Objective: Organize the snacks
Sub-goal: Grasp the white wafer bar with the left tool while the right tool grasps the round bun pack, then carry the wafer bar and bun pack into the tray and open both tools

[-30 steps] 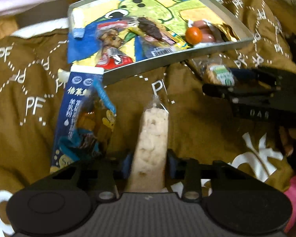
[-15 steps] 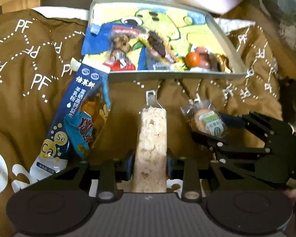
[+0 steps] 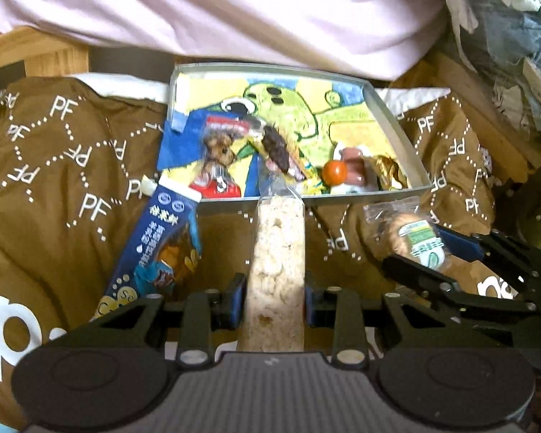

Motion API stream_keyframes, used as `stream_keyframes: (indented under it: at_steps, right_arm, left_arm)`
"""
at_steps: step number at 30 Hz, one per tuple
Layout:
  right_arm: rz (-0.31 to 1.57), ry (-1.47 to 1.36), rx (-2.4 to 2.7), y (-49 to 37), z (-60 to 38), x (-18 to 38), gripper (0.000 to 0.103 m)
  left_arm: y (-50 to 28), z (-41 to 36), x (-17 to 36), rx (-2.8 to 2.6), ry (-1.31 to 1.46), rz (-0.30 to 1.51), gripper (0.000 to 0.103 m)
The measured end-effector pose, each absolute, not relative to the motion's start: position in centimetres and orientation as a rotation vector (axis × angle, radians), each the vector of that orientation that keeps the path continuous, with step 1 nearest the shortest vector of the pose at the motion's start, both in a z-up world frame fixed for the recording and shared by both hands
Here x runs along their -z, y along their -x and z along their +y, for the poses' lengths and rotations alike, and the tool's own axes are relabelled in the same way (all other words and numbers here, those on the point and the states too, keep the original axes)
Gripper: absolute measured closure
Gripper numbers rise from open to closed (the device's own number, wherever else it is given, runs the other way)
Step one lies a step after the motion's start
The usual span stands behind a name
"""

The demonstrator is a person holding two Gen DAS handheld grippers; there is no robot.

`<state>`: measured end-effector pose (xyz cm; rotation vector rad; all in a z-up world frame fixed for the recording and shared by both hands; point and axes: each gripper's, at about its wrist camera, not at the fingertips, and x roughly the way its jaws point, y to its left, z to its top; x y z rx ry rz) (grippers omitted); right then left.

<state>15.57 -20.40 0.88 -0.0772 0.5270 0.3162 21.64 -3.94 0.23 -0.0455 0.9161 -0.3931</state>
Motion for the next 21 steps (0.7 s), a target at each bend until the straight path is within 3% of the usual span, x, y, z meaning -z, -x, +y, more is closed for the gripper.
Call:
stream_keyframes:
  at_steps: [13,21]
  right_arm:
    - [0.380,0.098,-0.267,-14.9,-22.8,-7.5,0.049]
    - [0.276,0.061,-0.176,-19.7,-25.4,-7.9,0.049]
  left_arm:
    - [-22.1,-5.5,-4.7,0.404,0.084,0.805,0.069]
    - [-27.3,-9.7,-6.8,0.384,0.059,0.718,0.069]
